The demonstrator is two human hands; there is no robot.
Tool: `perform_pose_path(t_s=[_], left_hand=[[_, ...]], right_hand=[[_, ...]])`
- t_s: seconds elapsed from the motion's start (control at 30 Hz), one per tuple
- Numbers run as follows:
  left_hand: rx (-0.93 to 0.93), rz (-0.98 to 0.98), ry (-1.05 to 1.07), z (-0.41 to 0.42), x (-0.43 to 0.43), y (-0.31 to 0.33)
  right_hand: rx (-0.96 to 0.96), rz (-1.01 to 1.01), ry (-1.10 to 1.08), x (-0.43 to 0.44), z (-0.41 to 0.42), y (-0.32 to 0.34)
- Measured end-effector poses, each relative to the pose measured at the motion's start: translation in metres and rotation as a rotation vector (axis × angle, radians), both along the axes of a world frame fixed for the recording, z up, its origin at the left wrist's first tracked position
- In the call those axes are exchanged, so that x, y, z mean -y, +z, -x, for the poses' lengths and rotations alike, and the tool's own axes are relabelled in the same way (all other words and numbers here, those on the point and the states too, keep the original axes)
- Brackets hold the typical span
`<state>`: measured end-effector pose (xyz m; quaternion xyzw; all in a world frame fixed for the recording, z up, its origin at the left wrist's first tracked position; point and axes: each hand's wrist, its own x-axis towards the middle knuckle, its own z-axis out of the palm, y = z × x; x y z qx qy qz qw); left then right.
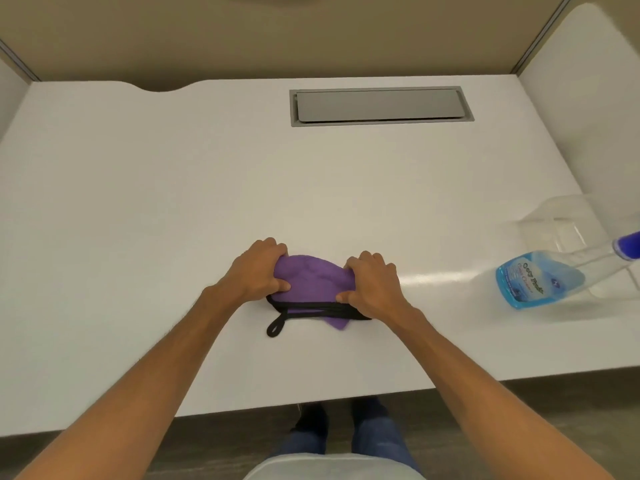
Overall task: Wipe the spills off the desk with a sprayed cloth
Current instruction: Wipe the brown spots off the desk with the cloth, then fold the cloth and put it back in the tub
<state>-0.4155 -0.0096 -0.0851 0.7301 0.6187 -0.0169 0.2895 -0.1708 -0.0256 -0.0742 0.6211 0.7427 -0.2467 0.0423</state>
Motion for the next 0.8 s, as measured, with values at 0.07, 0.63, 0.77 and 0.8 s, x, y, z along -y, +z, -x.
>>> perform_pose_path(t_s=[0.07,0.63,0.77,0.8], left_hand=[[0.073,-0.004,0.059,0.002,0.01,0.001],[0.522,-0.201,0.264,-0.14,0.041,0.082],[0.513,-0.198,0.216,-0.188,0.052,0.09],[0.5,-0.203,0.19,-0.2,0.056,0.09]], right_hand=[[-0.093,0.013,-0.047,0.004,-0.005,0.006],[-0.725,-0.482,-0.636,0.064,-0.121,0.072],[-0.653,-0.539,-0.624,0.09,-0.156,0.077],[-0.641,-0.557,-0.628,0.097,-0.166,0.077]])
